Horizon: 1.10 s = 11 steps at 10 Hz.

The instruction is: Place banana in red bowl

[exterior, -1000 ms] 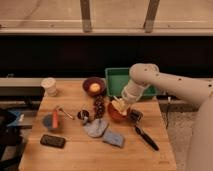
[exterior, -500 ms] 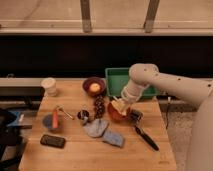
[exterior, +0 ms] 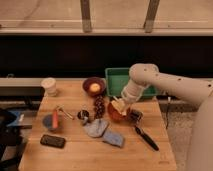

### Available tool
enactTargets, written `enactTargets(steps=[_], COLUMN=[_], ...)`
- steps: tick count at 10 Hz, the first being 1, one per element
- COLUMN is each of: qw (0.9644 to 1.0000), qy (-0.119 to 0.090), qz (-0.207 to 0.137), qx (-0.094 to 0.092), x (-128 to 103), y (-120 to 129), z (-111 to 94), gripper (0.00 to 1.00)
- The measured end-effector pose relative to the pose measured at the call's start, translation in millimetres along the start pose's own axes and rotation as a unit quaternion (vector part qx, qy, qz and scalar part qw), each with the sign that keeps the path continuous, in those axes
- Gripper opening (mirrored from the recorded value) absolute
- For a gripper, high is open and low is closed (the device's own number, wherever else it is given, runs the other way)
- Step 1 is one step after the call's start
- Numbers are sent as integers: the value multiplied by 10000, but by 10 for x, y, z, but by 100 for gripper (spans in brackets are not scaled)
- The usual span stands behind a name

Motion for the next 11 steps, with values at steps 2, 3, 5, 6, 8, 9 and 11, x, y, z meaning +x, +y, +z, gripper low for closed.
enactTargets(steps=[2, 3, 5, 6, 8, 9, 11], qw=[9999, 9999, 9998, 9998, 9997, 9997, 9997], qy=[45, 70, 87, 68, 40, 38, 45], qz=[-71, -111, -71, -46, -47, -39, -49], qx=[78, 101, 159, 196, 222, 224, 222], x=[-10, -37, -15, -22, -50, -46, -49], y=[12, 51, 9, -11, -10, -18, -8], z=[23, 46, 77, 87, 82, 75, 82], gripper=[79, 80, 80, 80, 80, 80, 80])
